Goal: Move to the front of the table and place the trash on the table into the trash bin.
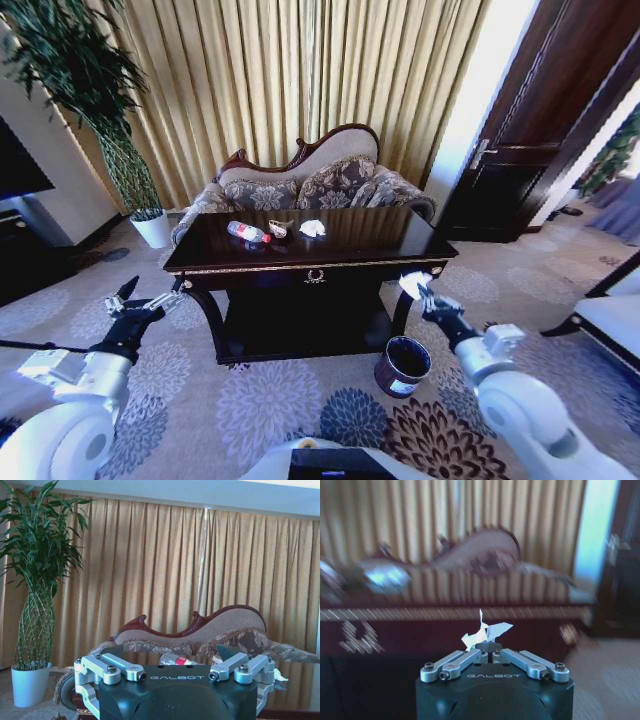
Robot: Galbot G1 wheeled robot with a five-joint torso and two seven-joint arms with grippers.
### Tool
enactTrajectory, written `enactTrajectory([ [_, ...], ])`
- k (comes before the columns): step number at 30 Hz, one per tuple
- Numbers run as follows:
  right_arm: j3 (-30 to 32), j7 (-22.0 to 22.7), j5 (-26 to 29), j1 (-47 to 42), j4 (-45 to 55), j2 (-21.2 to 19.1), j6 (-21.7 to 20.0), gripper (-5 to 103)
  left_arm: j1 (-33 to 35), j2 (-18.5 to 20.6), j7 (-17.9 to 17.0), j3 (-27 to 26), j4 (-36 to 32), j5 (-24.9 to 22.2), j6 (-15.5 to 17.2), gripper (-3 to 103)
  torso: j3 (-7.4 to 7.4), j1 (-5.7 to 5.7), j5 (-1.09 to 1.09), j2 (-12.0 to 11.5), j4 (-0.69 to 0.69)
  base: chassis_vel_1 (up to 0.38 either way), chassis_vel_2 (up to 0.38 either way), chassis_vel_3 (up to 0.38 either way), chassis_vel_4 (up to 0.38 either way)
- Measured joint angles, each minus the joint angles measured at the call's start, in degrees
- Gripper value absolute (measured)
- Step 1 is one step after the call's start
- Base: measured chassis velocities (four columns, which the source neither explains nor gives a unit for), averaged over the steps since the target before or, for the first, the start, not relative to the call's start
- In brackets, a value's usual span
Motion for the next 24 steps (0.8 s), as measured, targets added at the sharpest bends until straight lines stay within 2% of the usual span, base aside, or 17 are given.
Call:
enactTrajectory([
  [4,-1.7,-0.7,-3.2,3.3,-12.5,0.9,2.0,0,0.0,0.0,0.0,0.2,0.0,0.0,0.0,100,-0.01,-0.01,0.00,0.0,0.00,0.000,0.000,0.000,0.000],
  [9,-2.9,-1.3,-6.1,7.2,-22.2,1.7,3.4,0,0.1,0.0,0.0,0.3,0.0,0.0,0.0,100,-0.01,-0.01,0.00,0.0,0.00,0.000,0.000,0.000,0.000],
  [13,-4.7,-1.9,-10.8,13.3,-31.8,3.3,5.9,0,0.1,-0.1,0.0,0.4,0.0,0.0,0.0,100,0.00,-0.01,-0.01,0.0,0.01,0.000,0.000,0.000,0.000],
  [24,-12.5,0.1,-11.1,25.2,-44.6,5.1,6.5,0,0.4,-0.9,0.0,1.1,0.0,1.2,0.0,100,0.00,-0.01,-0.01,0.0,0.01,0.000,0.000,0.000,0.000],
])
